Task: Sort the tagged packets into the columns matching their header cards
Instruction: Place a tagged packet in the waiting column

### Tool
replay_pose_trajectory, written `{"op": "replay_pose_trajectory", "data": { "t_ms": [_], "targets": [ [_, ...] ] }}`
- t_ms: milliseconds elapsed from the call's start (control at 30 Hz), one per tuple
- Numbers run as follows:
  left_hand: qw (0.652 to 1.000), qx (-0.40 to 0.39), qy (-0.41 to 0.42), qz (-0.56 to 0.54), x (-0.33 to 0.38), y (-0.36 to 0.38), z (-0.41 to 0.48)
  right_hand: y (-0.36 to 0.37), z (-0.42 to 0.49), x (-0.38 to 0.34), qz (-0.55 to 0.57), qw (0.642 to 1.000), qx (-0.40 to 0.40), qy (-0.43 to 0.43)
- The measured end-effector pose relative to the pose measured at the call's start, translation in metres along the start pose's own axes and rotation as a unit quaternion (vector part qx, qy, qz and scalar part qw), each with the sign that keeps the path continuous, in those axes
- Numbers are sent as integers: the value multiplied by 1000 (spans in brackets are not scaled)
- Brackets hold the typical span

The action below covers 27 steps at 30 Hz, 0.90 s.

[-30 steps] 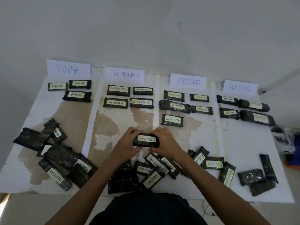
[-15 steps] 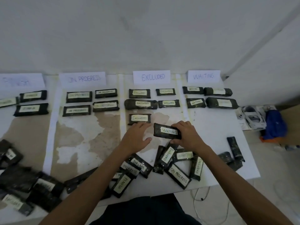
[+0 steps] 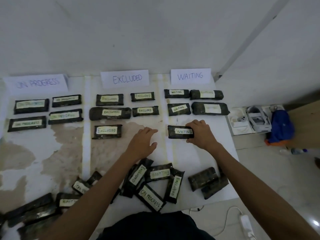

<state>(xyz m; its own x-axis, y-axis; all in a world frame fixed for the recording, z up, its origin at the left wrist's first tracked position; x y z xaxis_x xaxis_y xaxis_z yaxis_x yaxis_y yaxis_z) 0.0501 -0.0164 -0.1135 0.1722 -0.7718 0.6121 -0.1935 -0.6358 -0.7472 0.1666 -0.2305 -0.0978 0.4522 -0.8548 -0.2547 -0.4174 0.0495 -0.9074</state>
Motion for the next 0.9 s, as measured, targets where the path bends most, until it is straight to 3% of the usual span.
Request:
{"op": "replay_pose_trajectory", "data": {
  "t_ms": [367,600,733,900],
  "targets": [
    [999,-25,-37,18,5,37,24,19,46,32,-18,999,-43,-14],
    [1000,5,-25,14,10,39,-9,21,2,1,17,999,-19,-34],
    [999,25,-17,19,12,48,-45,41,-54,-33,133,987,-85,28],
    [996,62,-20,68,9,62,-81,85,-110,-59,172,970,-111,130]
  ]
}}
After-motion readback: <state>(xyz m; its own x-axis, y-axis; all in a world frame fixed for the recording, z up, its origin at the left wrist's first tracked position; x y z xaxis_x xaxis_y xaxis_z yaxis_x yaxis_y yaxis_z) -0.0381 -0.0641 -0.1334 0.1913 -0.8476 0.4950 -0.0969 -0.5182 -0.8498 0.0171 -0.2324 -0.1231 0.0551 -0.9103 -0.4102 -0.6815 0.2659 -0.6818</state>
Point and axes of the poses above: each hand's wrist, its own z-axis towards the middle knuckle, its own y-axis out of the palm, x = y × z, the point moved 3 cm from there along z, towards the middle knuckle, and after that the axes turned 2 degrees about z, right-handed, at the moved point
